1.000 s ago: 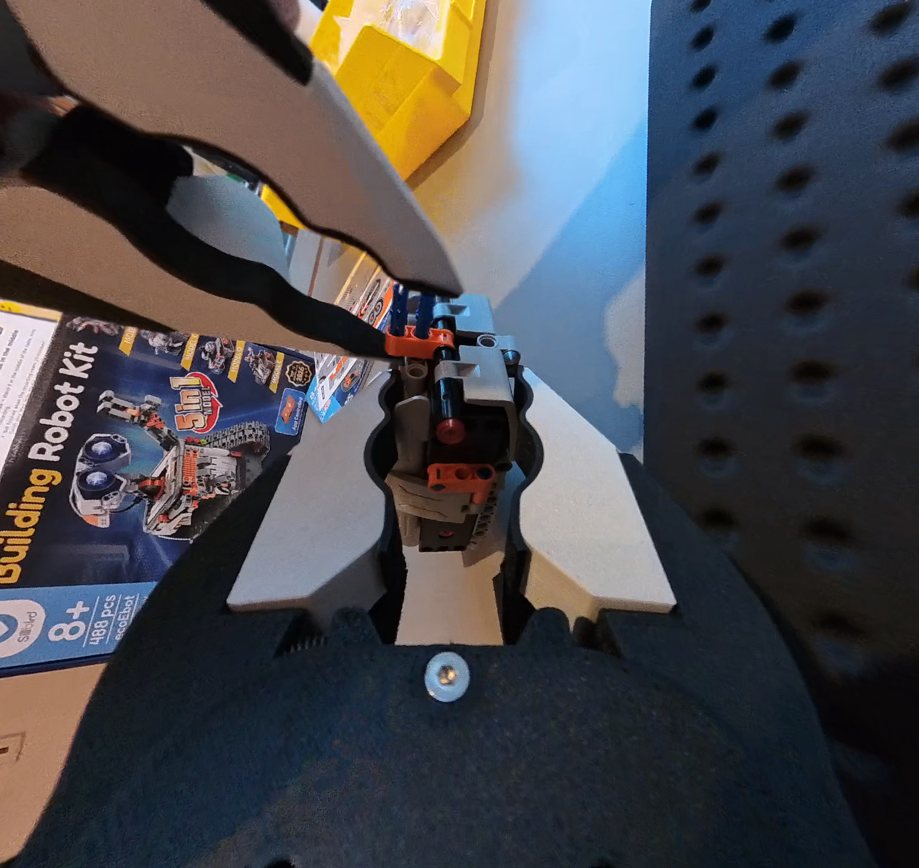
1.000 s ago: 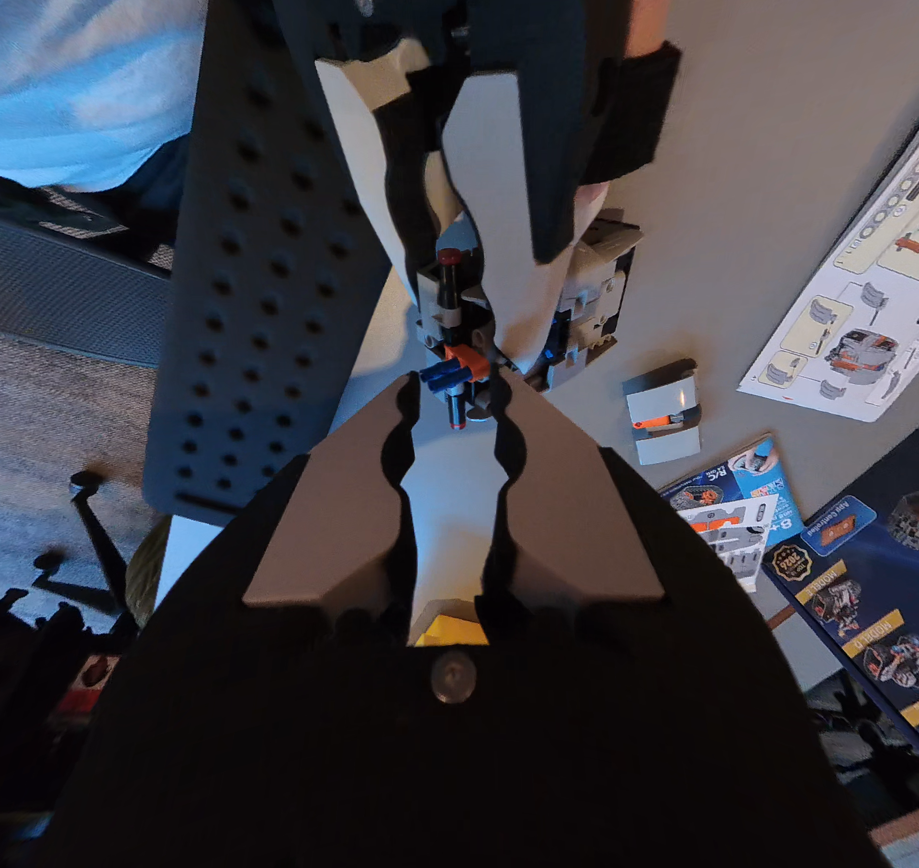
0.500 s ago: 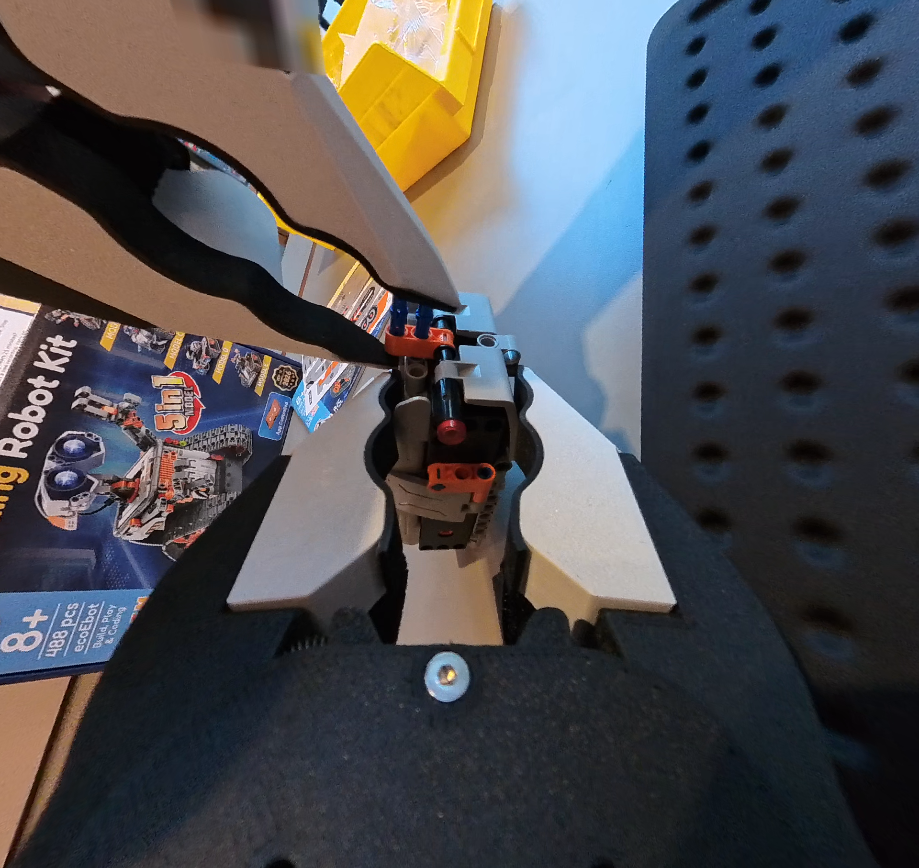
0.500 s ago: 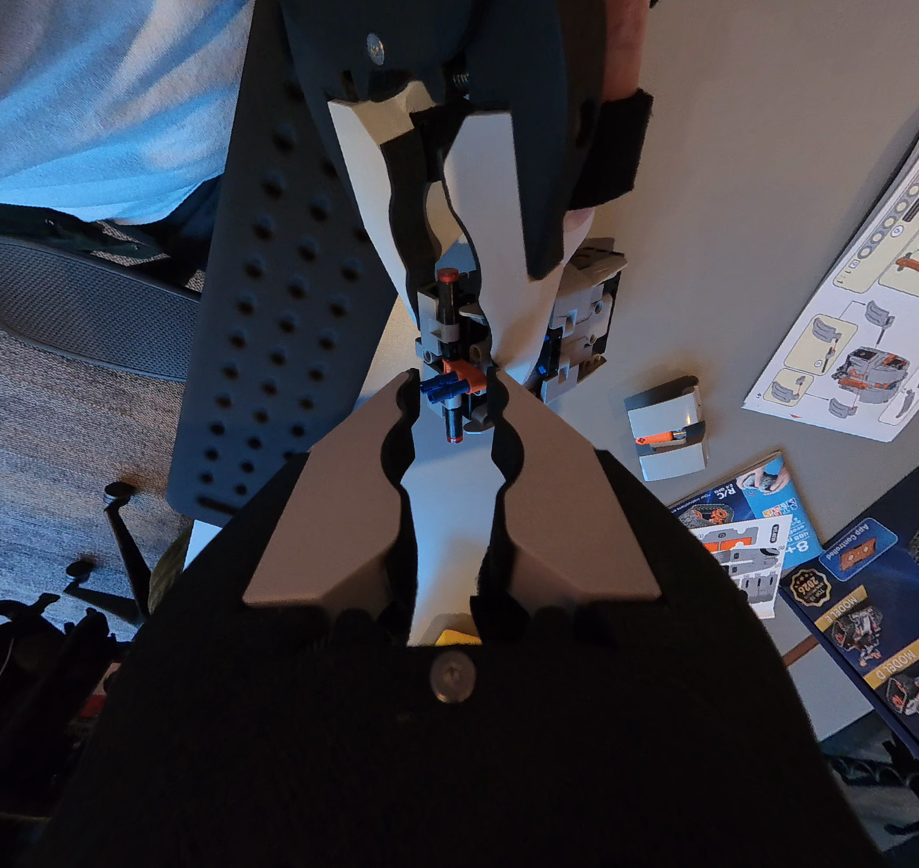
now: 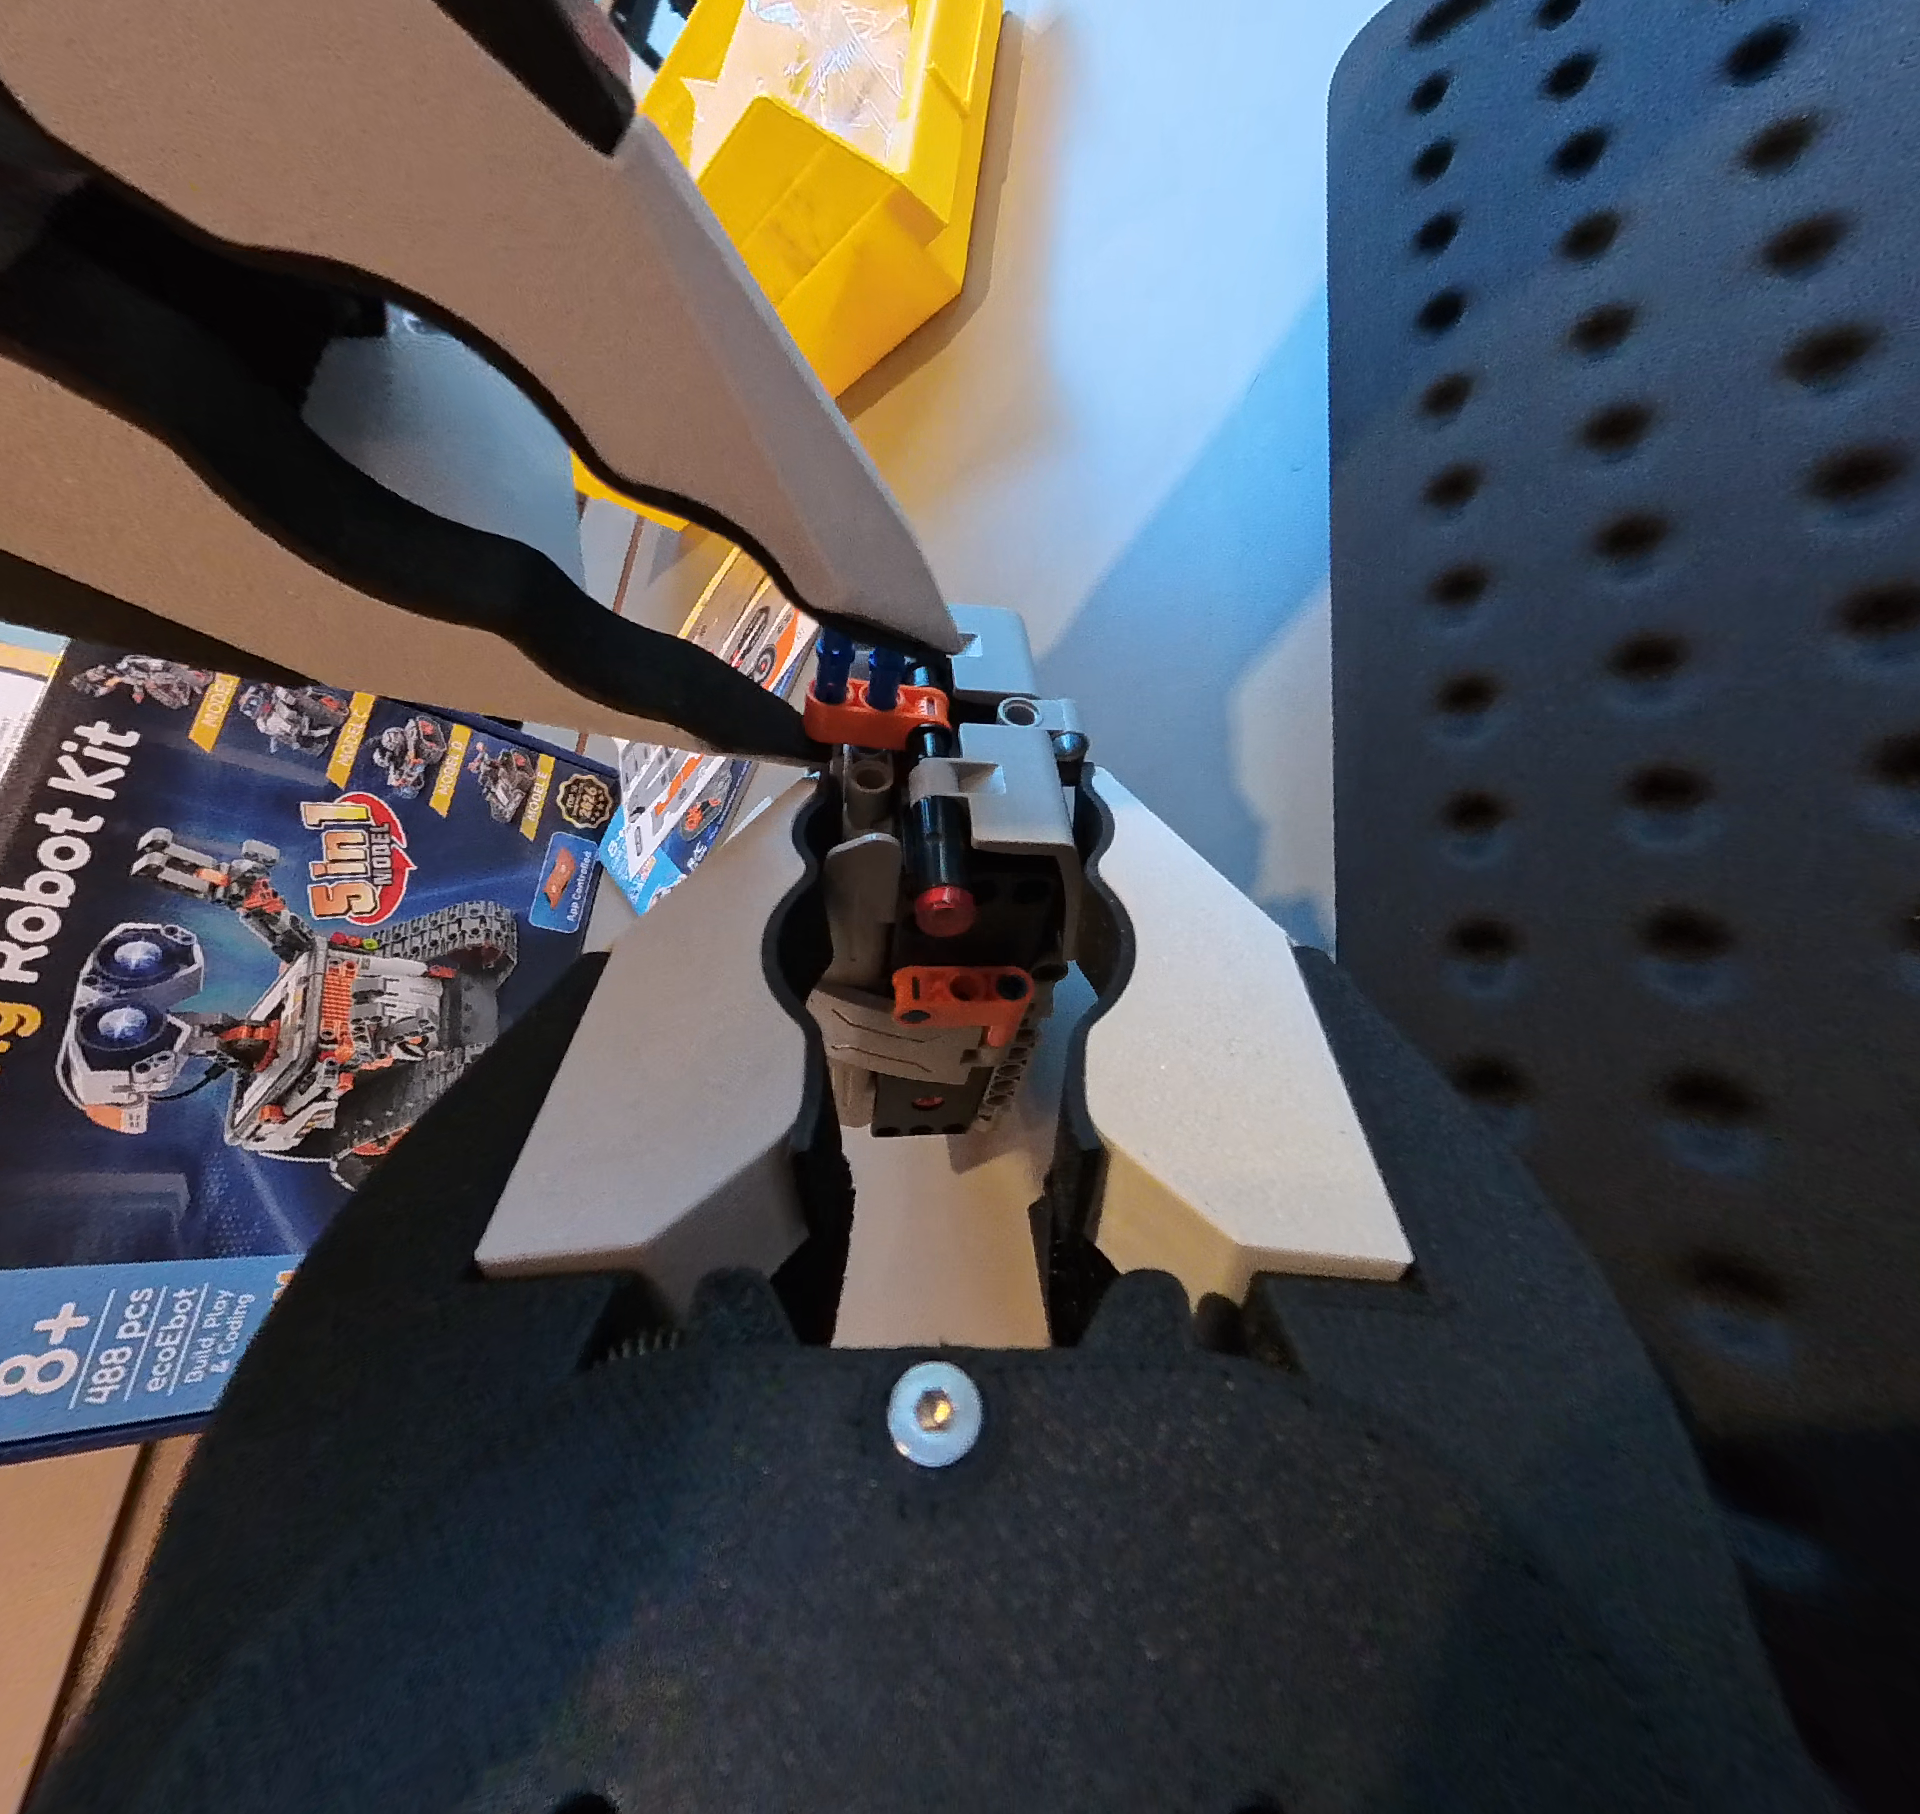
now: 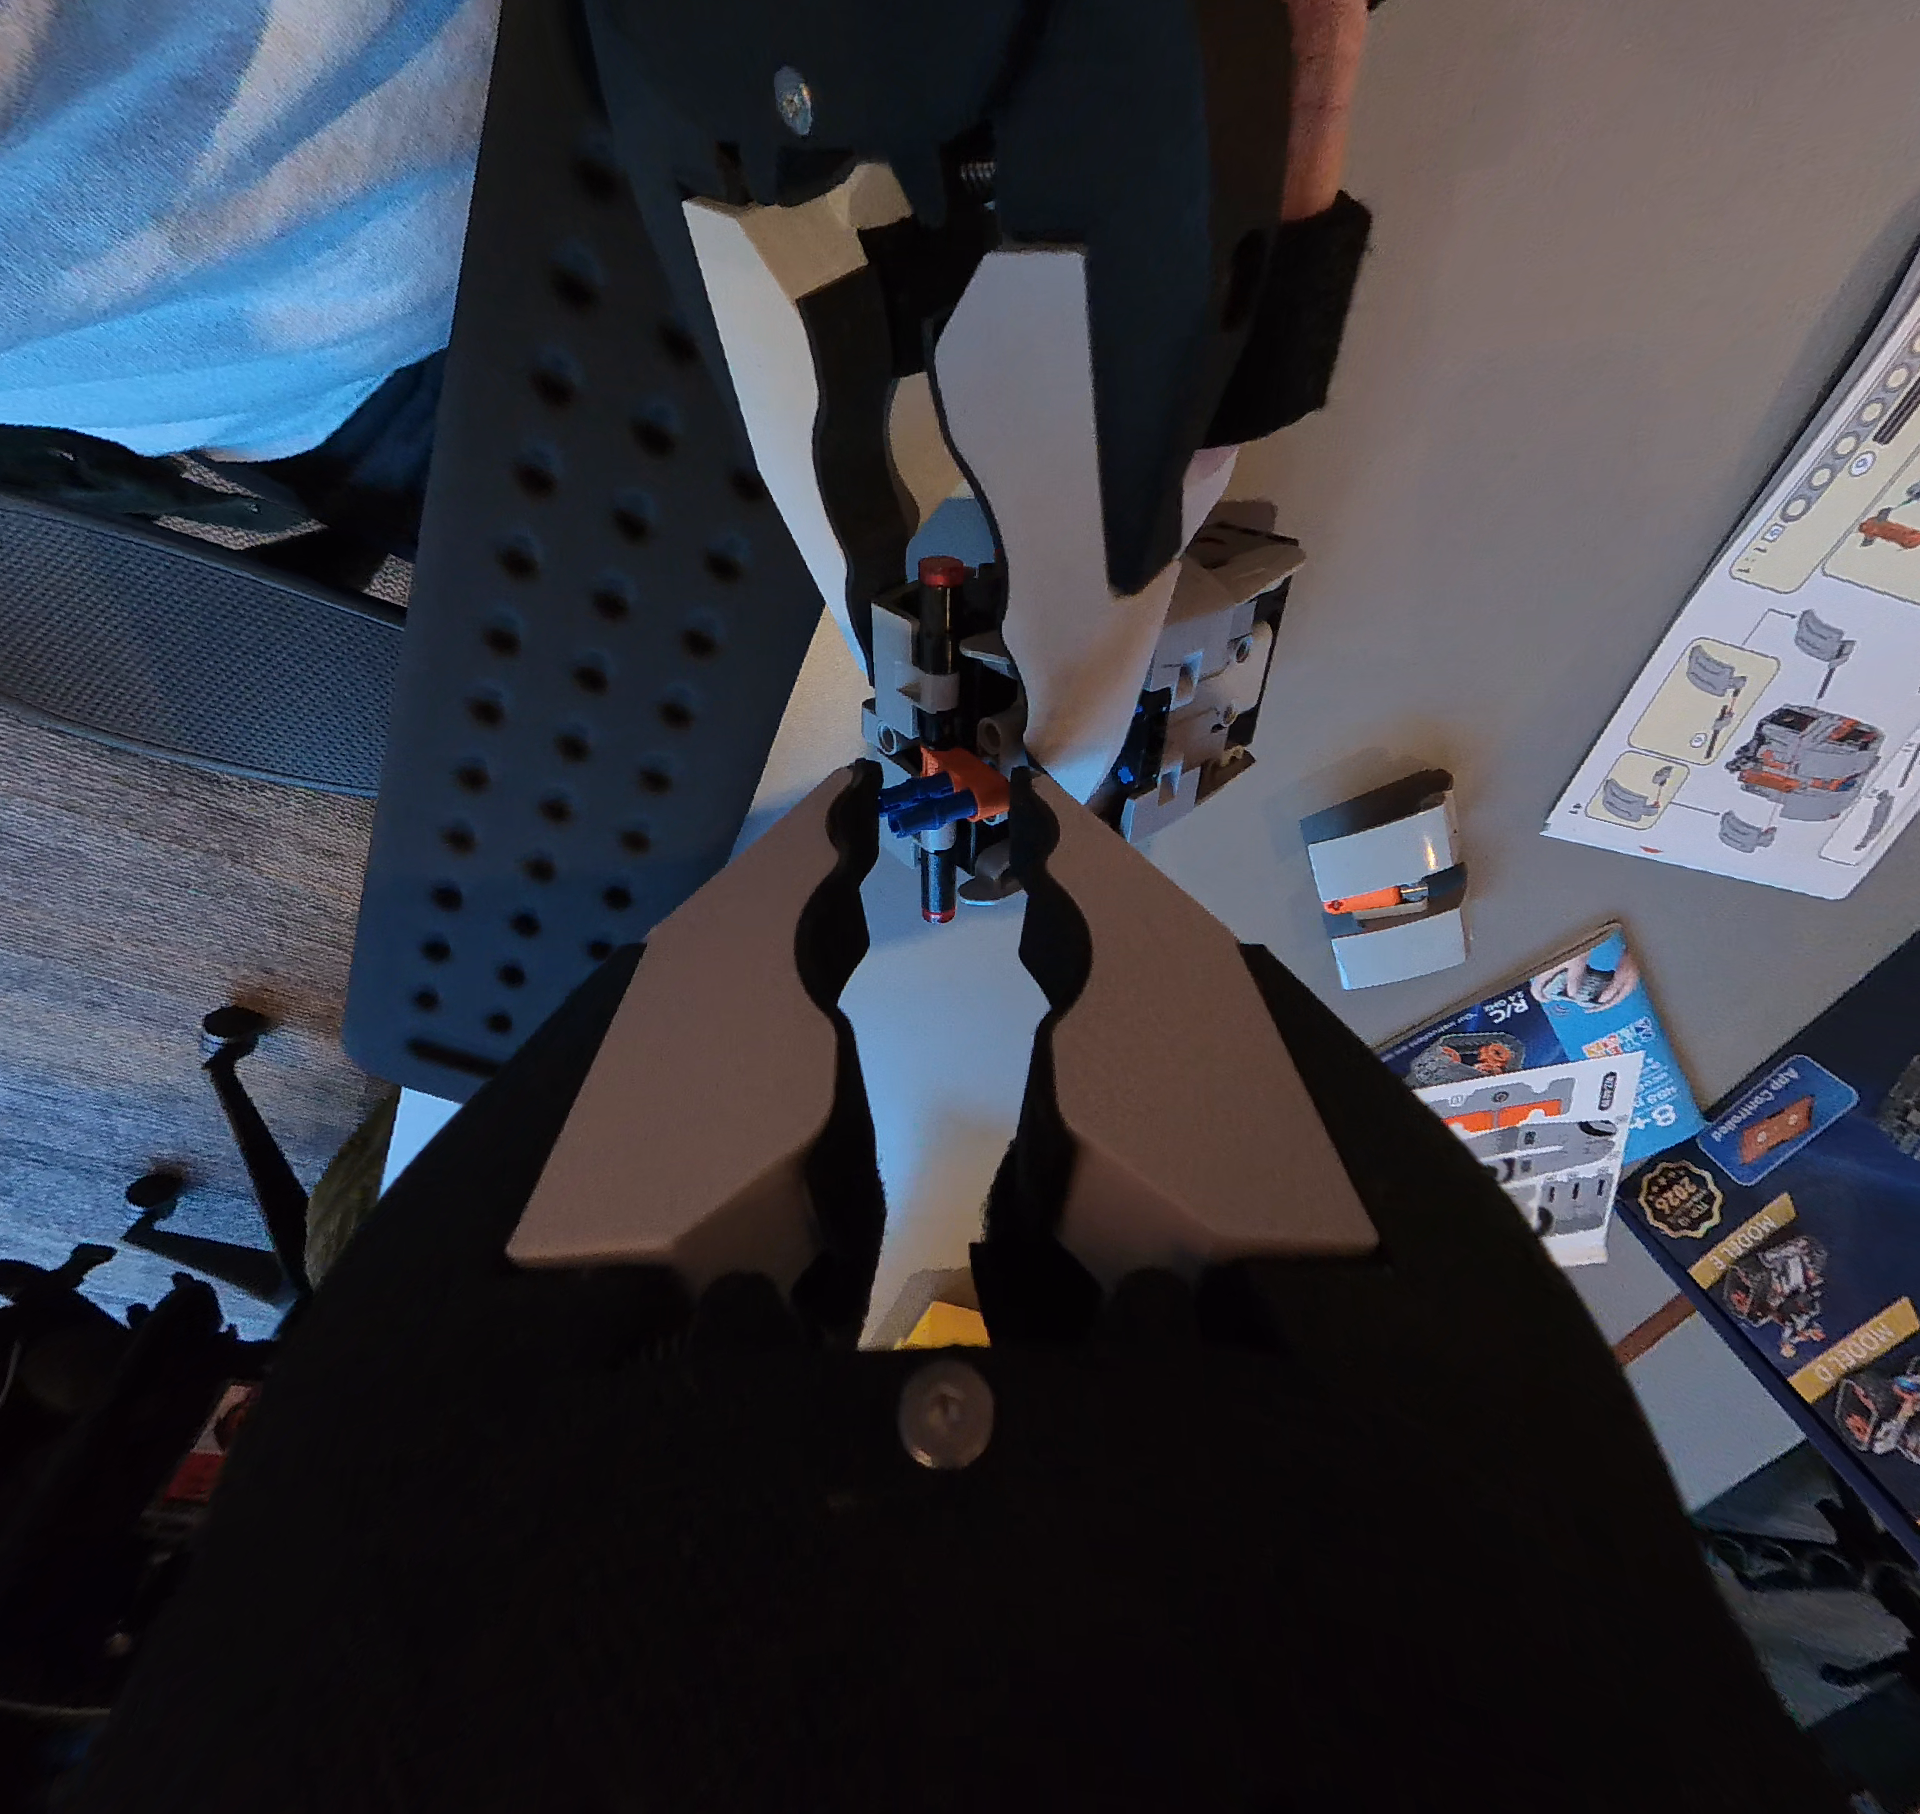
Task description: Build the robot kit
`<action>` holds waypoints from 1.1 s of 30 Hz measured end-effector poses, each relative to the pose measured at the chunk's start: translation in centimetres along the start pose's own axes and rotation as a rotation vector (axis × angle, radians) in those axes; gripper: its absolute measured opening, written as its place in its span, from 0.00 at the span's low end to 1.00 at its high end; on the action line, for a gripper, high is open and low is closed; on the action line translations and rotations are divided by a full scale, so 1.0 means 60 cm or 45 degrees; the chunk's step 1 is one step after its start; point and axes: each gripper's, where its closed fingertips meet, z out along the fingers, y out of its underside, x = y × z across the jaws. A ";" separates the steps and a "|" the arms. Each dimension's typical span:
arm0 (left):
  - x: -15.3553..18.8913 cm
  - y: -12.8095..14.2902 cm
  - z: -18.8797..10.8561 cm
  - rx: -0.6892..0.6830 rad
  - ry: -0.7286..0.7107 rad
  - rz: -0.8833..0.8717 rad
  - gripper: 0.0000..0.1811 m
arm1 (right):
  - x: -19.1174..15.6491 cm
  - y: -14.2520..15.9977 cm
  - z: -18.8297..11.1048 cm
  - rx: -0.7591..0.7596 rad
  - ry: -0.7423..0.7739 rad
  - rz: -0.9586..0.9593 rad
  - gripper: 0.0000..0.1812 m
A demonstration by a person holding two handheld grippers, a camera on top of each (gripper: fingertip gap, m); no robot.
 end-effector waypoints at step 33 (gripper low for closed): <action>-0.012 0.001 0.002 0.029 0.016 -0.125 0.24 | 0.016 0.004 -0.007 -0.036 0.093 0.339 0.13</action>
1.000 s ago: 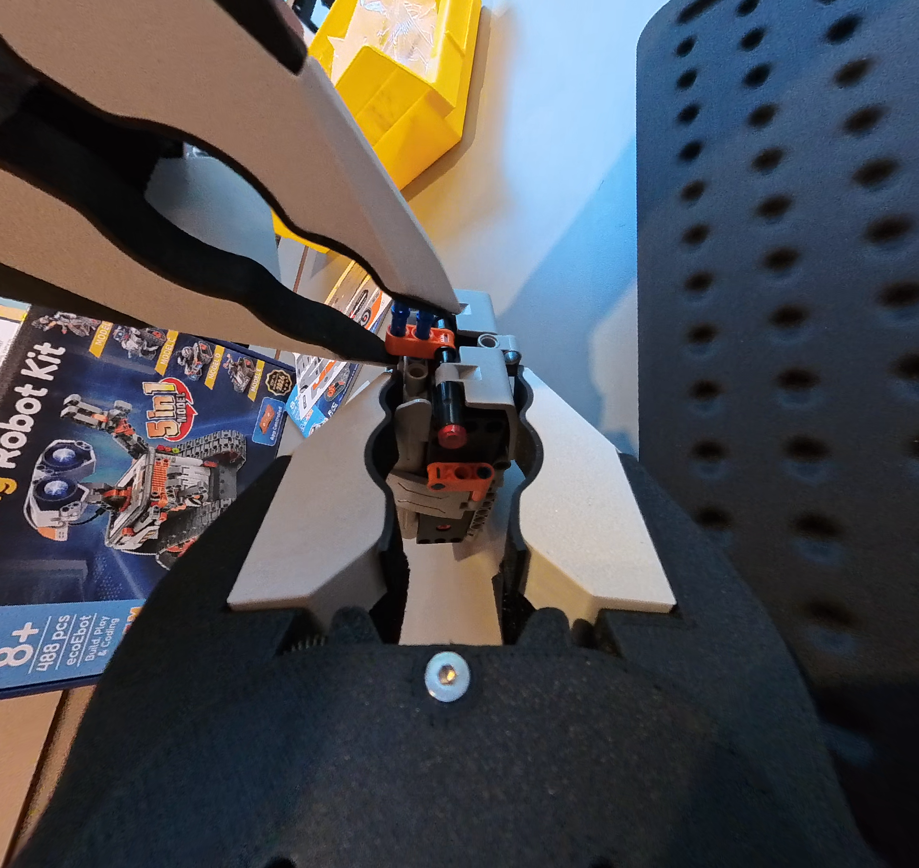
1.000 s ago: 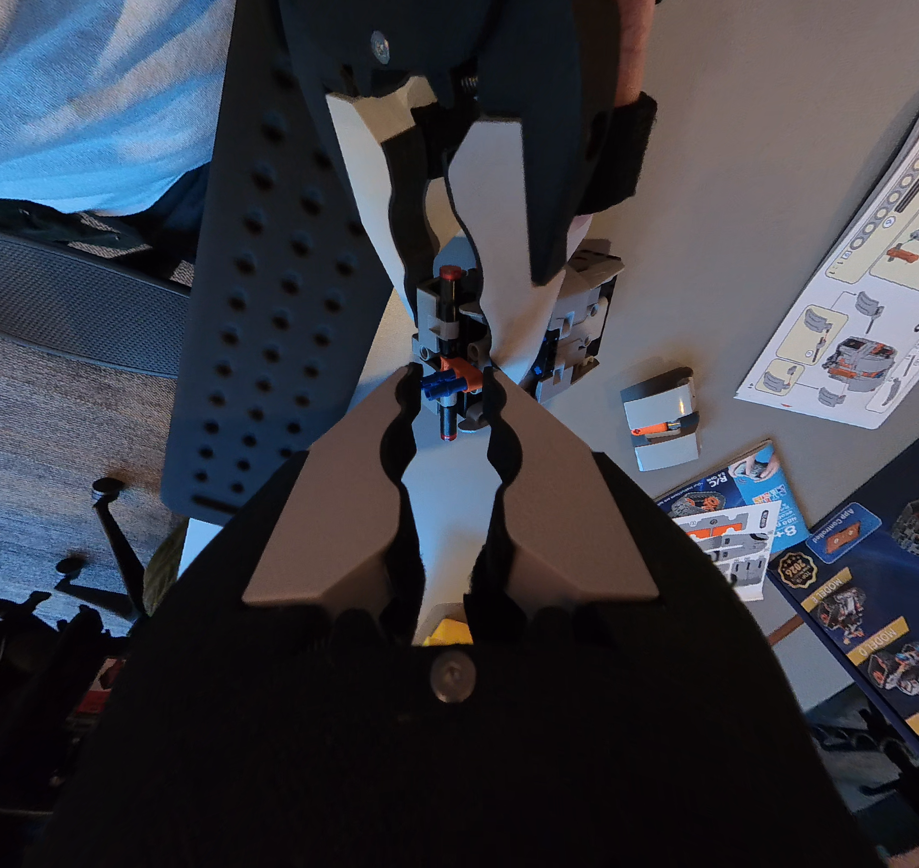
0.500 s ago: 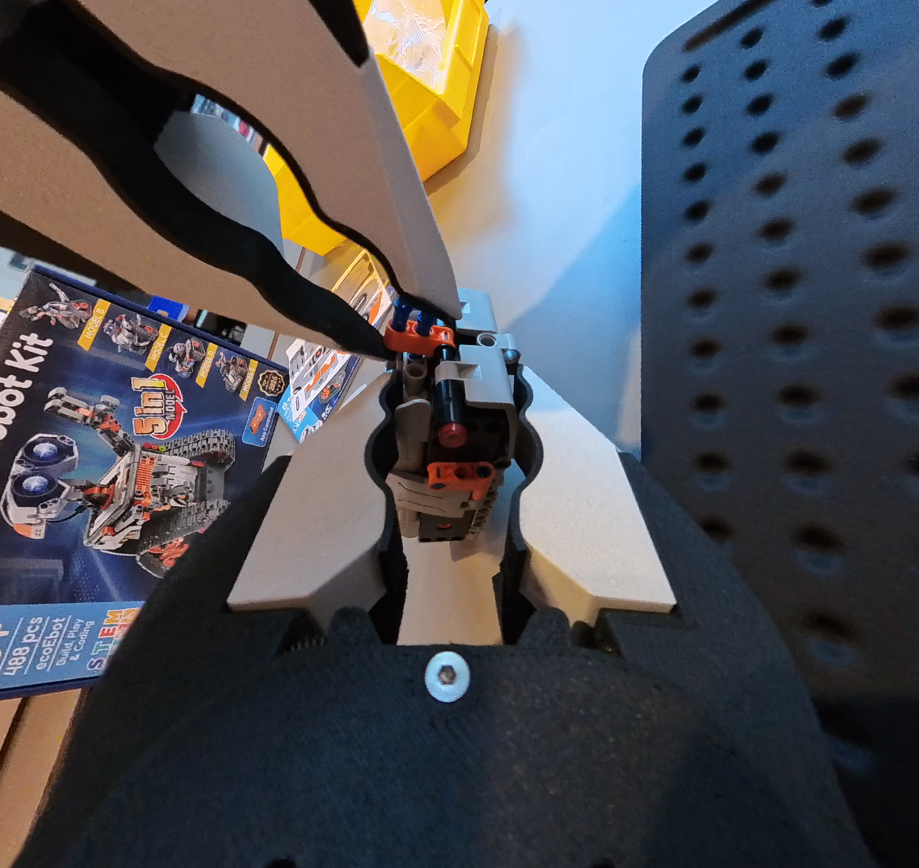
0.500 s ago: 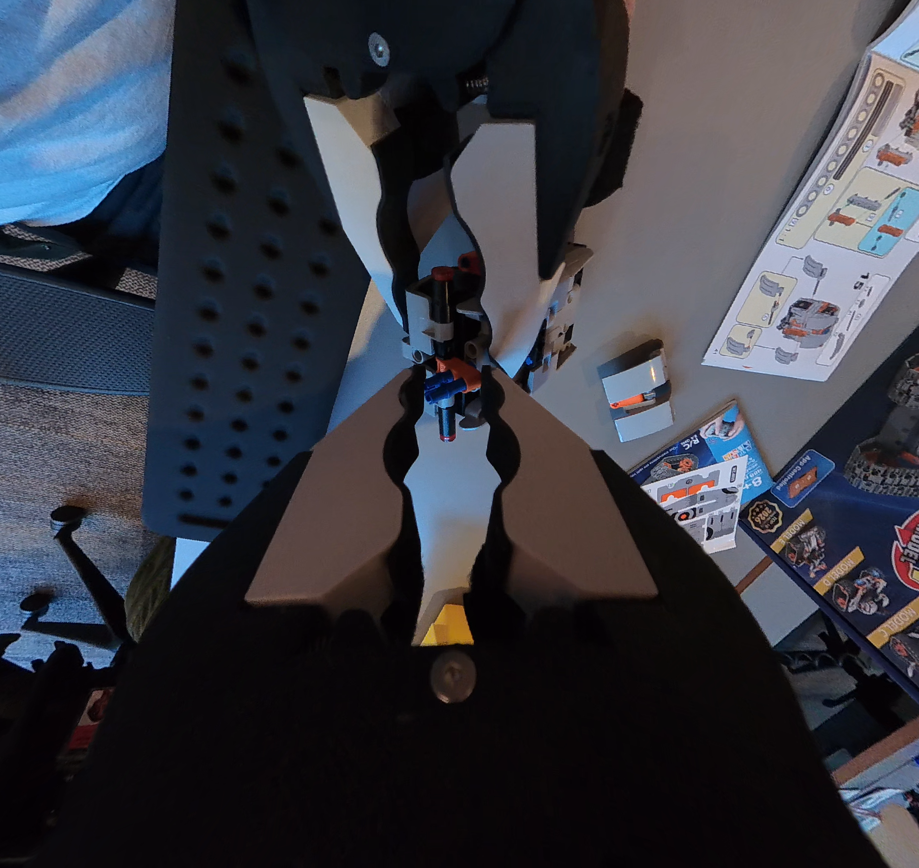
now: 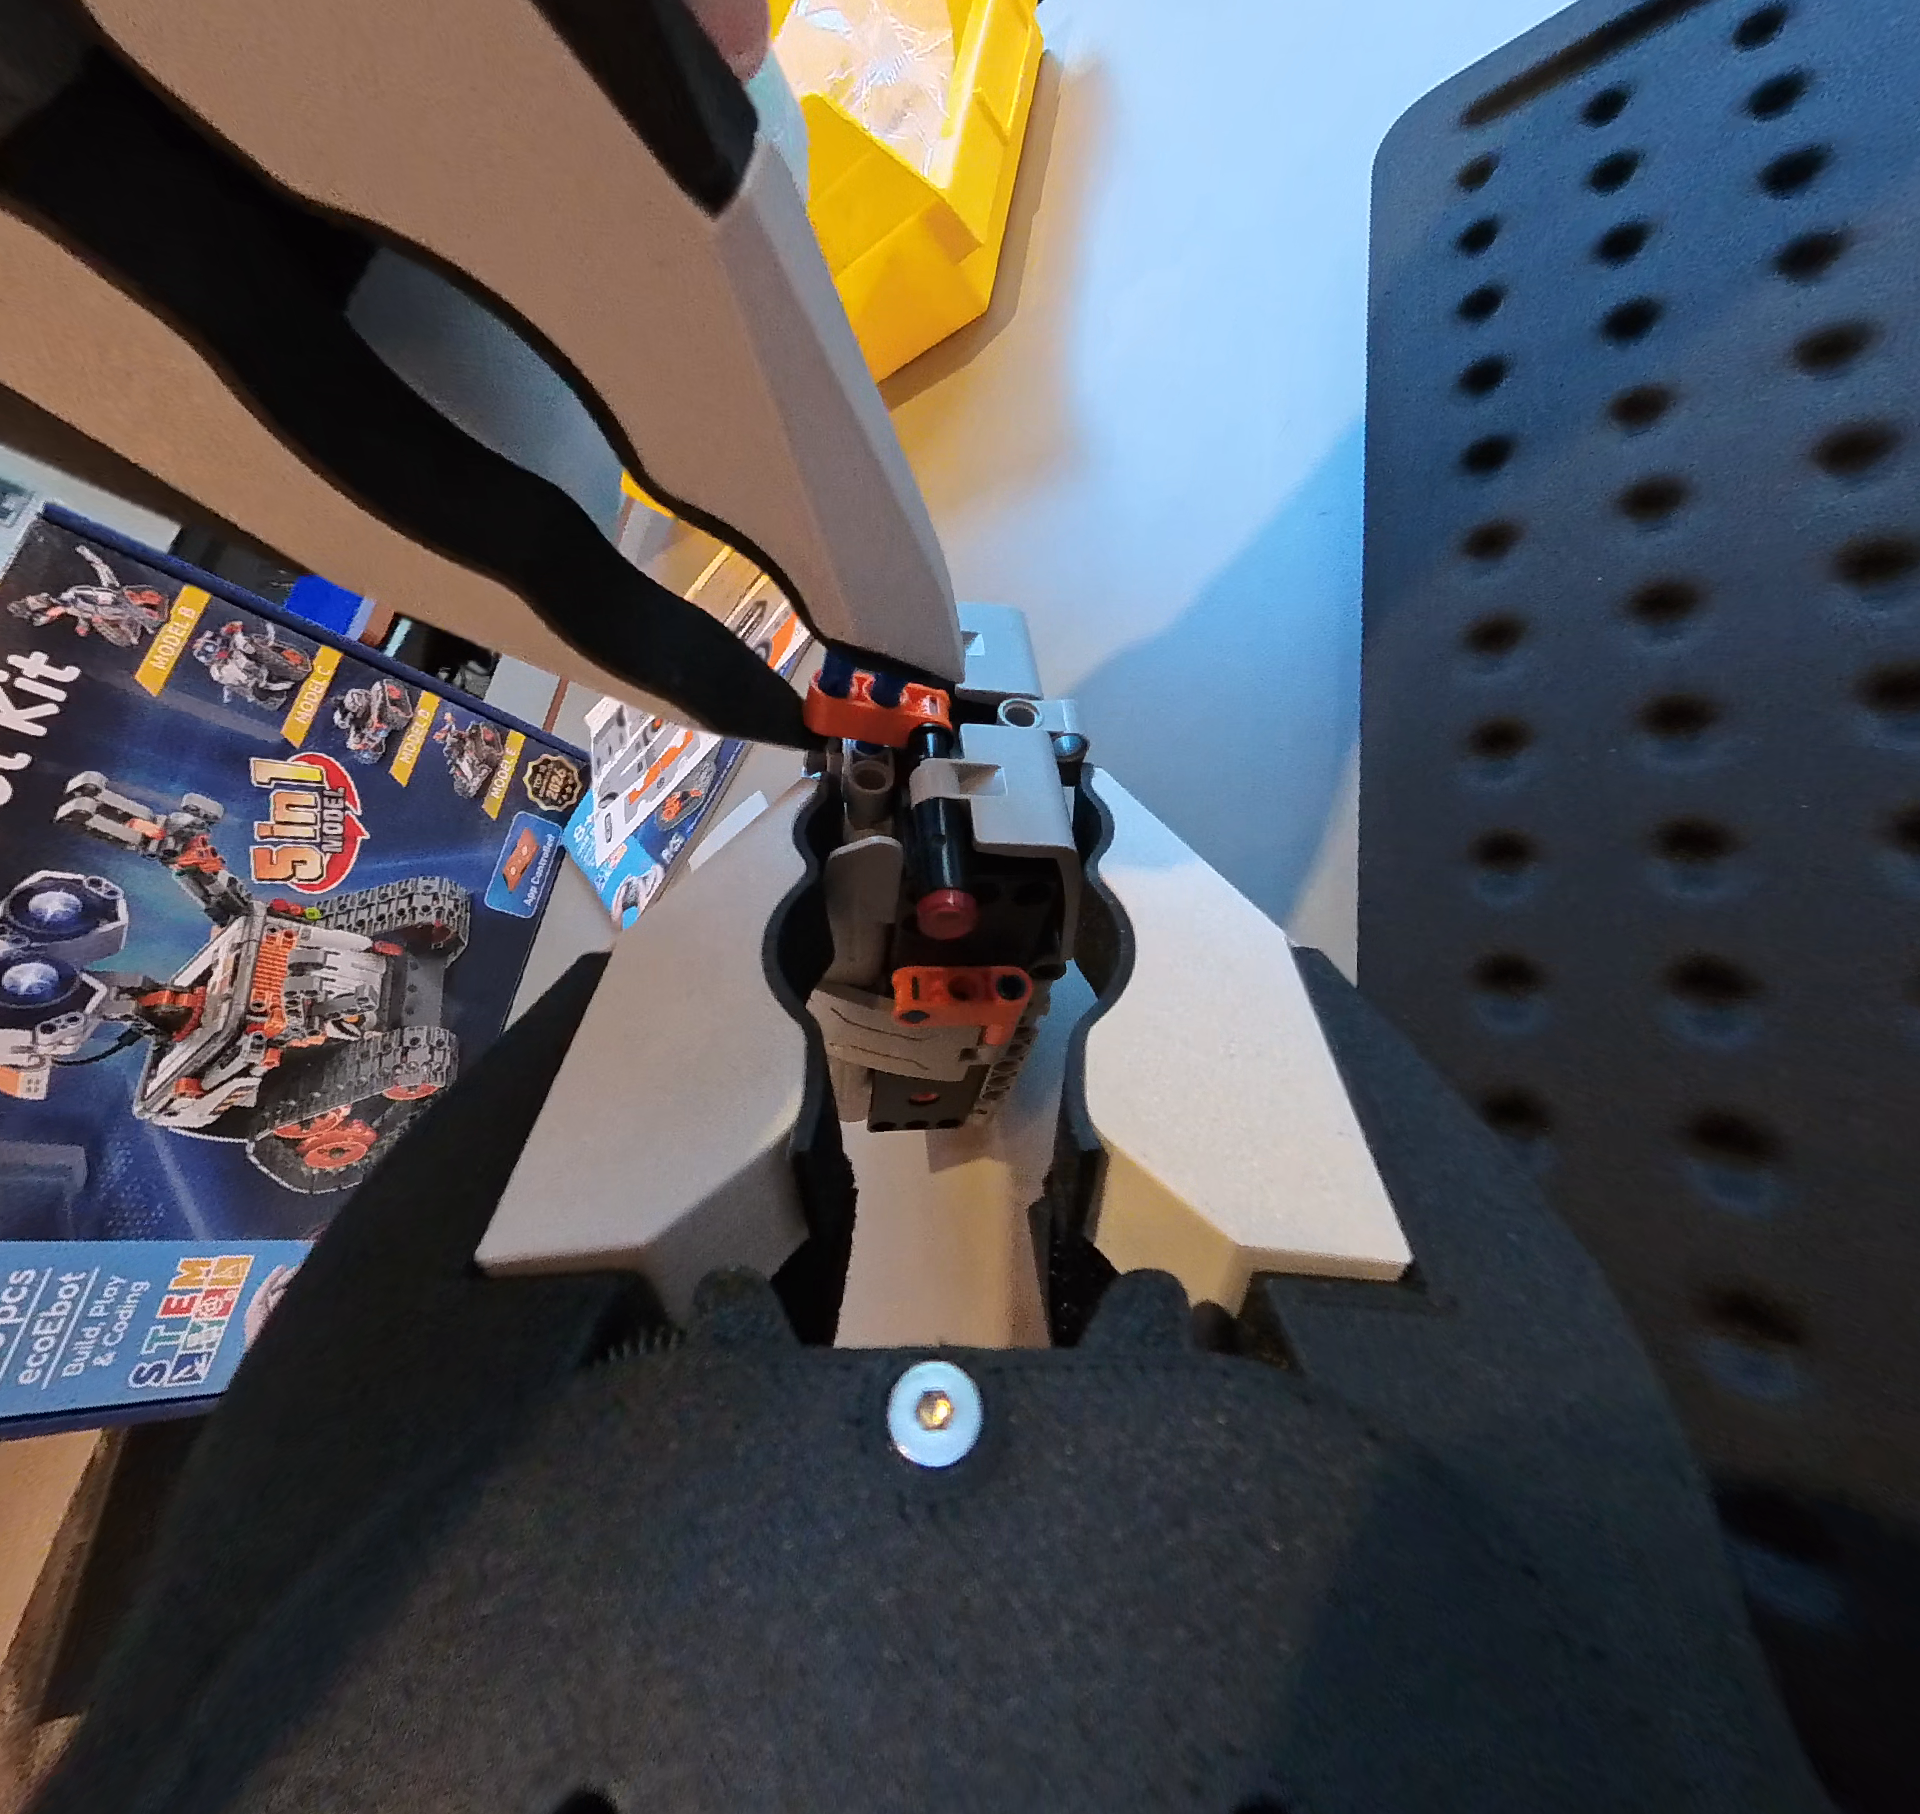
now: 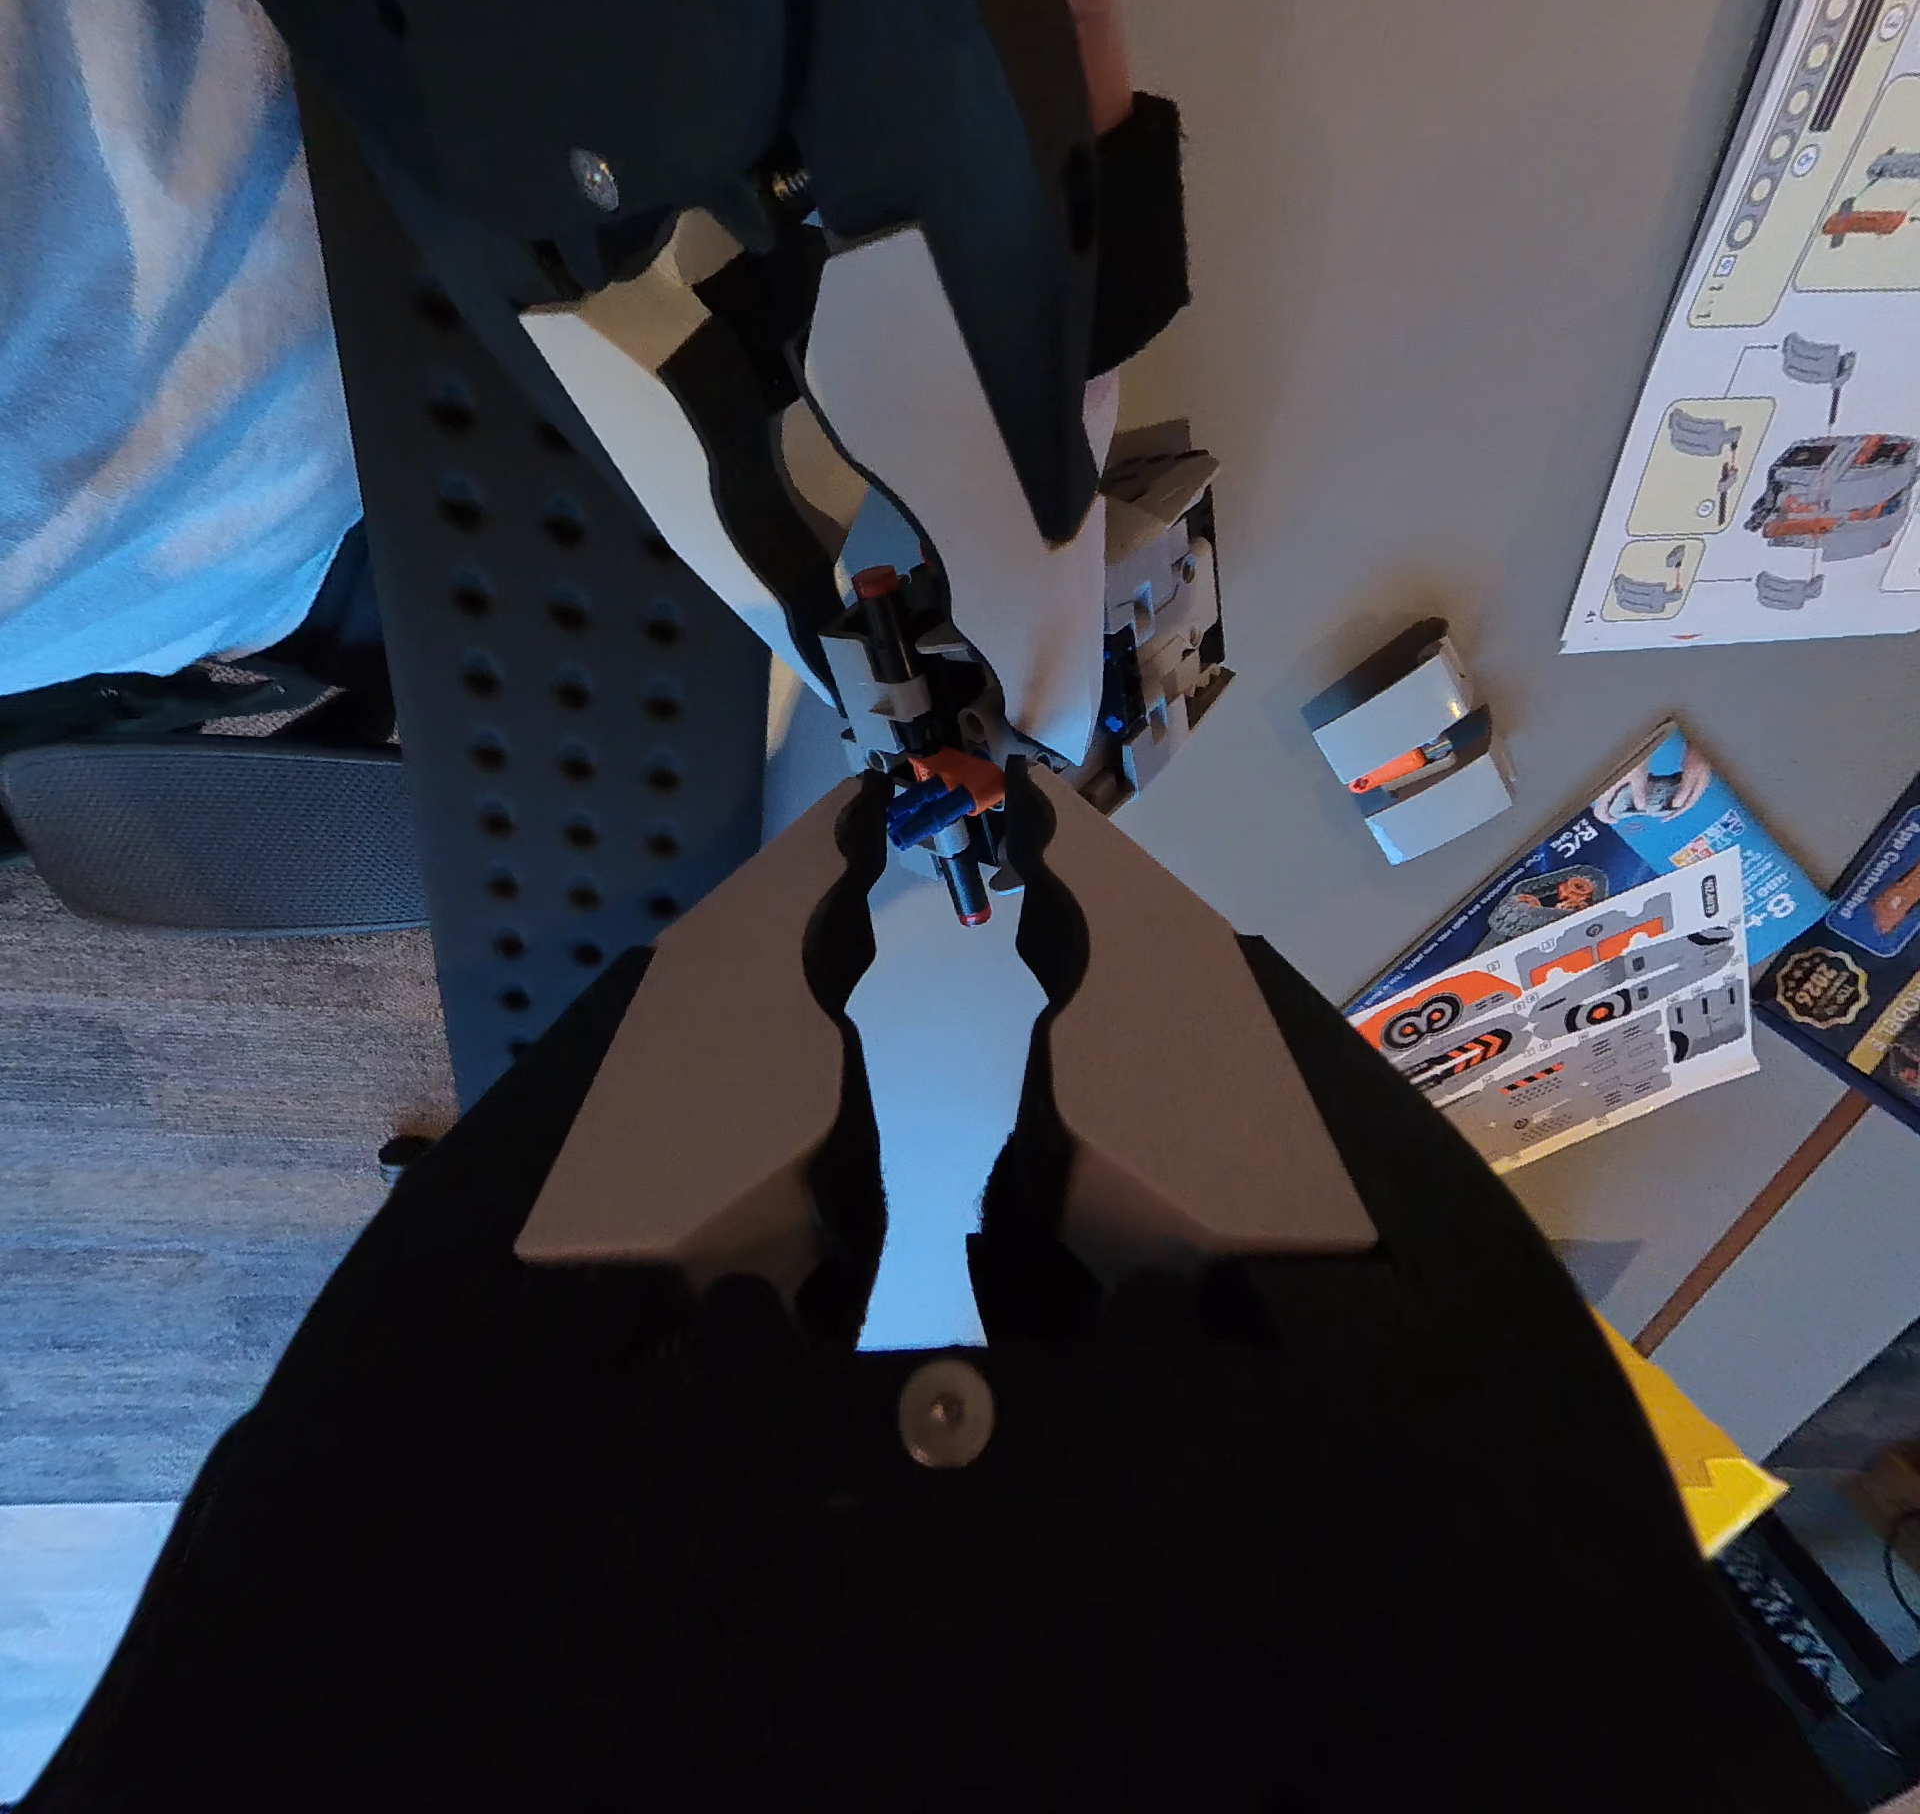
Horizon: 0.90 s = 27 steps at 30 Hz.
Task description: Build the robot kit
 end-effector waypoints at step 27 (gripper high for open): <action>-0.020 0.010 0.003 0.021 -0.009 -0.128 0.23 | 0.027 -0.009 0.003 -0.077 -0.292 -0.147 0.13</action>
